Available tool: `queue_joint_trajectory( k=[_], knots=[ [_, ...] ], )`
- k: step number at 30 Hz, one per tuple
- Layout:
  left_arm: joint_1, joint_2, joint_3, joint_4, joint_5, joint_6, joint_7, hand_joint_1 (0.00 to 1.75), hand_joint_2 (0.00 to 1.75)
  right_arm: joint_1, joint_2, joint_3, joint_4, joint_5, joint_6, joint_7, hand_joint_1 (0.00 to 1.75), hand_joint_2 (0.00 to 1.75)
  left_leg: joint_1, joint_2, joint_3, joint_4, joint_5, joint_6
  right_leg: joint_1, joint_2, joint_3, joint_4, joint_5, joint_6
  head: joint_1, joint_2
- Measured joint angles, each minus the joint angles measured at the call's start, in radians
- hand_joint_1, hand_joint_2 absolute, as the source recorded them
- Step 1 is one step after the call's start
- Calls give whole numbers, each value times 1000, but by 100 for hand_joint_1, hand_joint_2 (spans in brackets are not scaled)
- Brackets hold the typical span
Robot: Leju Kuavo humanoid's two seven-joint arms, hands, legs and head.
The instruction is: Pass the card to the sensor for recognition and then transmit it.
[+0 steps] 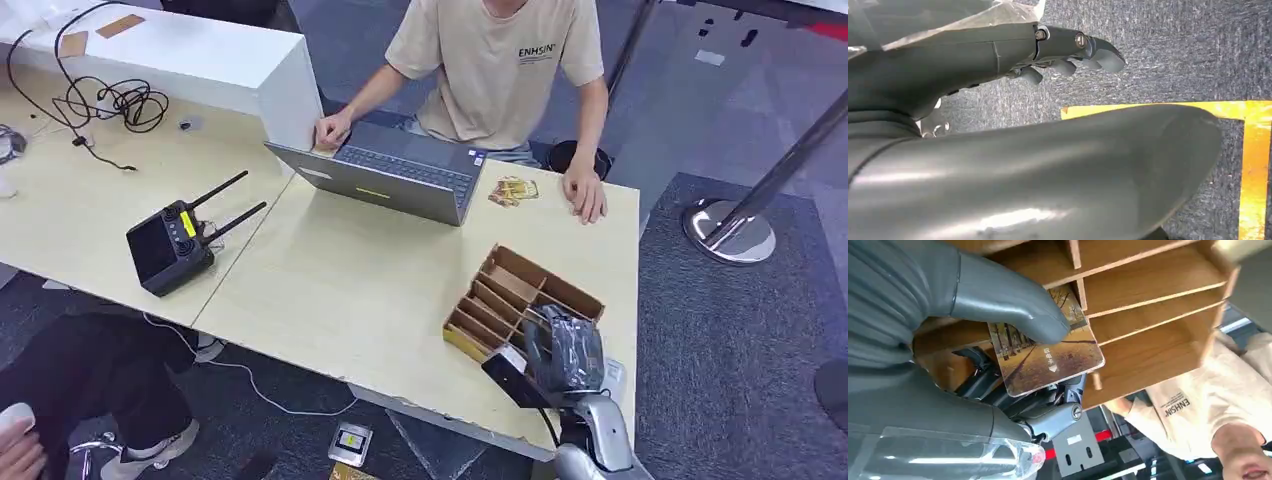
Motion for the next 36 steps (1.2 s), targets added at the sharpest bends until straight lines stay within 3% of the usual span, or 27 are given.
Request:
queue_joint_trajectory(
  k=[8,19,36],
  knots=[
    [0,0,-2,0,-13,0,-7,0,0,-58,-32,-16,-171,27,54,38,175,175,0,0,-1,0,0,0,0,1,-1,0,0,0,0,0],
    [0,0,-11,0,-20,-4,-15,0,0,-182,-41,-25,-410,-58,137,21,175,175,0,0,0,0,0,0,0,1,-1,0,0,0,0,0],
    [-3,0,-25,0,-30,-9,-13,0,0,-292,-36,-25,-523,-144,192,-18,175,175,0,0,0,0,0,0,0,1,-1,0,0,0,0,0]
  ],
)
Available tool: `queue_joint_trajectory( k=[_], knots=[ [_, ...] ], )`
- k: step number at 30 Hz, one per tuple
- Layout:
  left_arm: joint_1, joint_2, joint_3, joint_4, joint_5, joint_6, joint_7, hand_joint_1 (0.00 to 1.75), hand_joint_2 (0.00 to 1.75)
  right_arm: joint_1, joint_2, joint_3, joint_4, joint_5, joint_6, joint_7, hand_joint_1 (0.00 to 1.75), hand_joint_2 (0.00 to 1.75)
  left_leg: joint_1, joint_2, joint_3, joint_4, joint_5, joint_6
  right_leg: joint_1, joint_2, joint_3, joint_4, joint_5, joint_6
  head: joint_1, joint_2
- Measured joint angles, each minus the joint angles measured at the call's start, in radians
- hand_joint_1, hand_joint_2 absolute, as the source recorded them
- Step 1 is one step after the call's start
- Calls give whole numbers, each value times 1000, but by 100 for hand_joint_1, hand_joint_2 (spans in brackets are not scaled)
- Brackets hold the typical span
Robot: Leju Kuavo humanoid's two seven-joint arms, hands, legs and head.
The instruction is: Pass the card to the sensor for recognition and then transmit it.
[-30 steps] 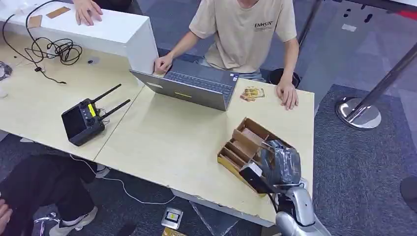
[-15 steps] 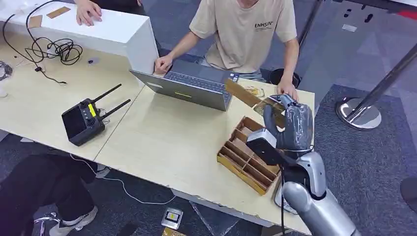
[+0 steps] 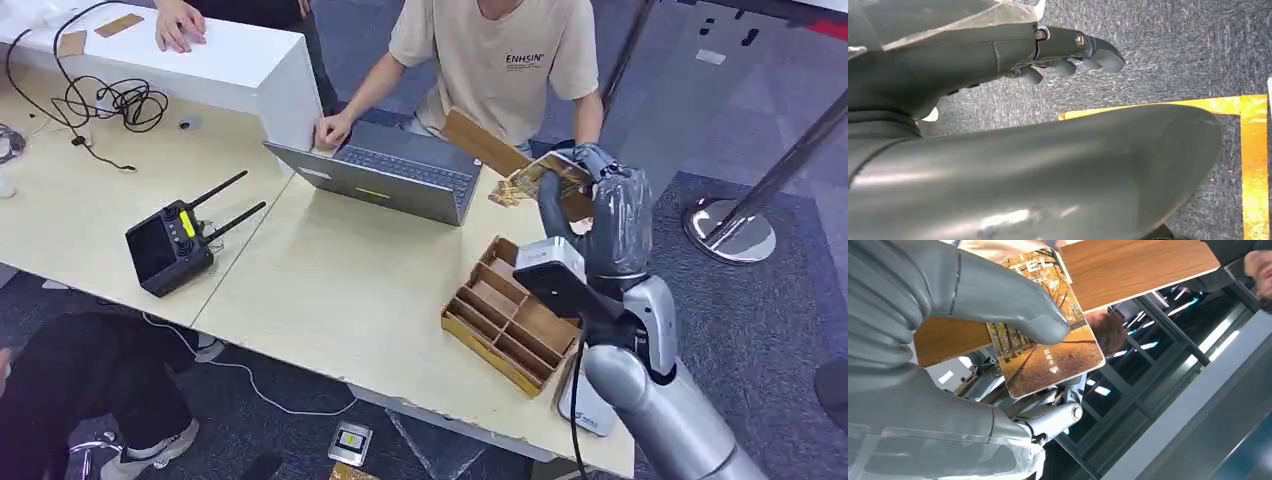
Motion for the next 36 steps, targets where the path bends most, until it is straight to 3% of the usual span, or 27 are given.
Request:
queue_joint_trajectory(
  k=[9,13,17,26,36],
  knots=[
    [-2,-1,-2,0,-7,-3,7,0,0,-48,6,2,7,10,24,-7,175,175,0,0,-1,0,0,0,0,0,-1,0,0,0,0,0],
    [-13,-1,-4,0,-19,-9,16,0,0,-157,-2,5,50,53,97,8,175,175,0,0,-1,0,0,0,0,0,0,0,0,0,0,0],
    [-26,-1,-12,0,-22,-13,18,0,0,-288,-11,16,151,141,123,11,175,175,0,0,-1,0,0,0,0,0,0,0,1,0,0,0],
    [-37,-1,-19,0,-13,-13,18,0,0,-484,-6,83,435,324,81,18,175,175,0,-2,-3,0,0,0,0,-1,-2,0,0,0,0,0],
    [-38,2,-21,0,-13,-6,26,0,0,-555,11,174,674,553,23,54,175,175,0,-2,-3,0,0,0,0,-1,-3,0,0,1,0,0]
  ],
)
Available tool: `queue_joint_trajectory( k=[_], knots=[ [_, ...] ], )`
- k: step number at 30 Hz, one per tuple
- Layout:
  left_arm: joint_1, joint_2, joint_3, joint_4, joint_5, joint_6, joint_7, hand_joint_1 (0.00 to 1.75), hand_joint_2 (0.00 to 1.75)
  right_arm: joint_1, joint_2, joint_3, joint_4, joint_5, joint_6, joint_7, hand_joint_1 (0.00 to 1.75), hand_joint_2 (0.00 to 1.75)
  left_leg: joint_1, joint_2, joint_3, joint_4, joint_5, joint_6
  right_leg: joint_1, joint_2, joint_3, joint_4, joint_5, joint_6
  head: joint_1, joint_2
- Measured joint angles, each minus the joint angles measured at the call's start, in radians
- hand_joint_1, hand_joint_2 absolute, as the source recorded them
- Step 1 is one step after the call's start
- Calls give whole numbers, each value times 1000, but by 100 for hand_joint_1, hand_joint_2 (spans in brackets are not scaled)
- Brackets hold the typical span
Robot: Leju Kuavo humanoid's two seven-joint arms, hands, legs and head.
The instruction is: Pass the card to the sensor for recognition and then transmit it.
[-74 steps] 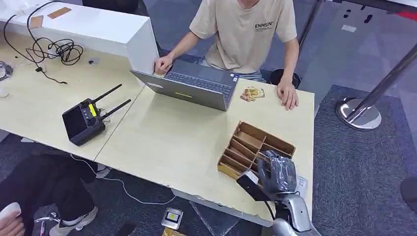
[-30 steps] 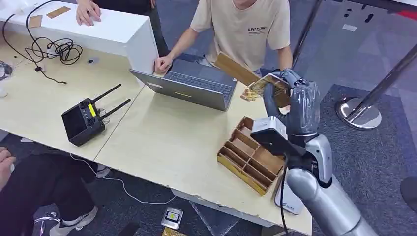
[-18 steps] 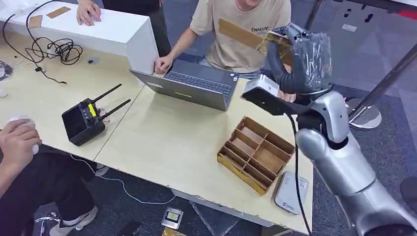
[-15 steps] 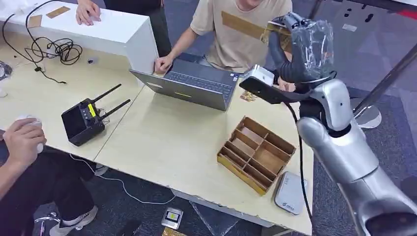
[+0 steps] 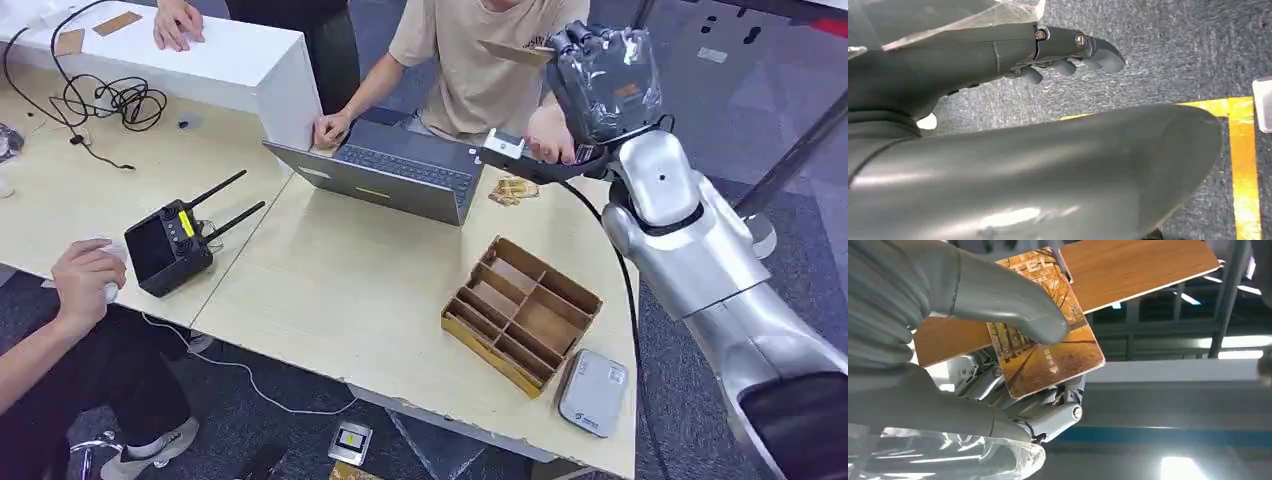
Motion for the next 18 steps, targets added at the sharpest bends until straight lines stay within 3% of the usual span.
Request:
queue_joint_trajectory(
  k=[18],
  knots=[
    [12,18,0,5,10,7,-11,0,0,-8,8,90,188,65,-26,27,175,175,0,0,0,0,0,0,0,0,0,0,0,0,0,0]
  ],
)
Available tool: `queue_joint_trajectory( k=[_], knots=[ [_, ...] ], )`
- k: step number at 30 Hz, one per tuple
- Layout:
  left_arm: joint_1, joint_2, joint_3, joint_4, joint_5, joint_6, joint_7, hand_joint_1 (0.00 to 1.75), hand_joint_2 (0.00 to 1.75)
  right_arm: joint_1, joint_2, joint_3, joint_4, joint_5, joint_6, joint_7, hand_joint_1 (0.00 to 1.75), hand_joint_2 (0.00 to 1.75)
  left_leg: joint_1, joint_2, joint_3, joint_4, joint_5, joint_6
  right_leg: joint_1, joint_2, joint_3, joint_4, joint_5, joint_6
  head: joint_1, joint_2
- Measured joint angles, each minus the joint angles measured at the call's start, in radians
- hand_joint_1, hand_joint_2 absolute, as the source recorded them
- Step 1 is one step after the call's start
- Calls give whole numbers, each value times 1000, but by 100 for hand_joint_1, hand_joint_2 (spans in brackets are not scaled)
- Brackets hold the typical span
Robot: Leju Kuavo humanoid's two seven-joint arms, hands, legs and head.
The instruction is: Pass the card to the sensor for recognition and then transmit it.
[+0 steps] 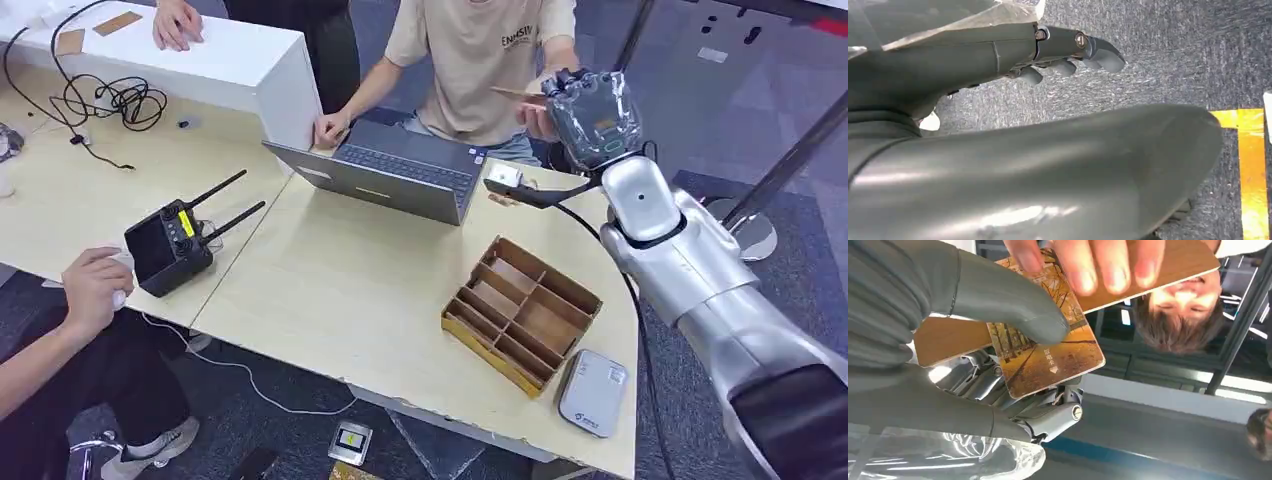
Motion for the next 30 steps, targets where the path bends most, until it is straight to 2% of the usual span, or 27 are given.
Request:
queue_joint_trajectory(
  k=[7,8,9,18,19,25,30],
  knots=[
    [-1,1,0,1,-6,2,2,0,0,0,2,16,32,-16,-1,-2,175,175,0,0,0,0,0,0,0,0,0,0,0,0,0,0],
    [-1,1,0,1,-6,3,2,0,0,0,3,18,35,-17,-1,-2,131,175,0,0,0,0,0,0,0,0,0,0,0,0,0,0],
    [-1,1,0,1,-6,4,2,0,0,0,3,18,39,-17,-2,-2,0,175,0,0,0,0,0,0,0,0,0,0,0,0,0,0],
    [-3,1,-1,1,-5,6,2,0,0,0,5,18,60,-37,-6,-16,0,175,0,0,0,0,0,0,0,0,0,0,0,0,0,0],
    [-3,1,-1,1,-3,6,2,0,0,1,5,18,61,-42,-9,-18,0,0,0,0,0,0,0,0,0,0,0,0,0,0,0,0],
    [-2,1,-1,1,0,8,2,0,0,2,5,12,68,-82,-22,-34,0,0,0,0,0,0,0,0,0,0,0,0,0,0,0,0],
    [0,1,-1,1,5,15,2,0,0,8,1,-12,69,-148,-80,-34,0,0,0,0,0,0,0,0,0,0,0,0,0,0,0,0]
  ],
)
